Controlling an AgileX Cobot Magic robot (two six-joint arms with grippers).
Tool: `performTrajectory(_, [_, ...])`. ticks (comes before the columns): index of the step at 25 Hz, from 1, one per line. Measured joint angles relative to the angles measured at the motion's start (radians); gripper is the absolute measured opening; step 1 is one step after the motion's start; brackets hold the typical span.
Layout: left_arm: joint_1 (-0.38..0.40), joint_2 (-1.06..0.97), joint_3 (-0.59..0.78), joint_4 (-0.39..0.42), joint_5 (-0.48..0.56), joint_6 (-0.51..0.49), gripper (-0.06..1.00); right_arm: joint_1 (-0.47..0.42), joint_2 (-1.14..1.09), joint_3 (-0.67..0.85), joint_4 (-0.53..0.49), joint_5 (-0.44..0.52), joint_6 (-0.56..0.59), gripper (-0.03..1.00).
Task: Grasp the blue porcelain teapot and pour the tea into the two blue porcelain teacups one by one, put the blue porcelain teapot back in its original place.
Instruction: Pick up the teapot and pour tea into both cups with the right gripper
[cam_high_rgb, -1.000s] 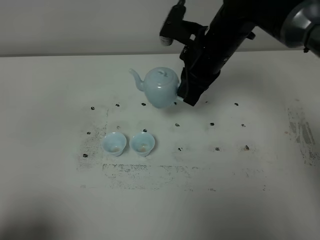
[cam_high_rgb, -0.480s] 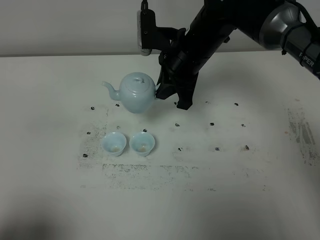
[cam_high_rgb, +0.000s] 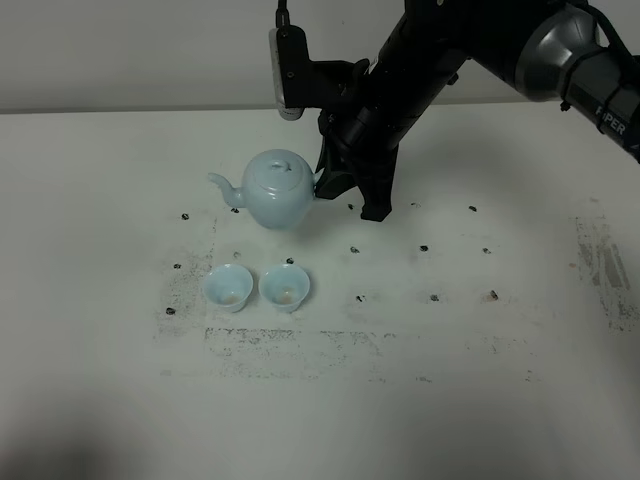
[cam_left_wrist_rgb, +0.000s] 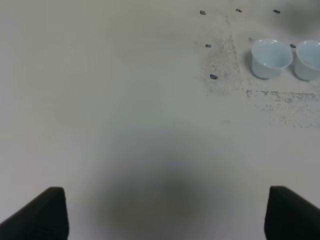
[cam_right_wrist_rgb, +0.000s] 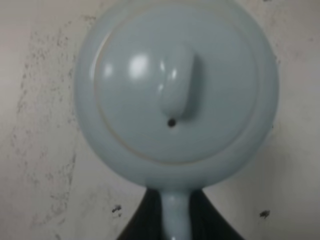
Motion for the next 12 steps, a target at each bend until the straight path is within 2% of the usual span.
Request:
performTrajectory(7, [0.000, 0.000, 0.000, 0.000, 0.000, 0.000, 0.76, 0.000, 0.000, 0.000, -0.012, 0.000, -0.015, 0.05])
performTrajectory(12, [0.000, 0.000, 0.000, 0.000, 0.000, 0.000, 0.76, 0.000, -0.003, 0.000, -0.022, 0.001, -0.086, 0.05])
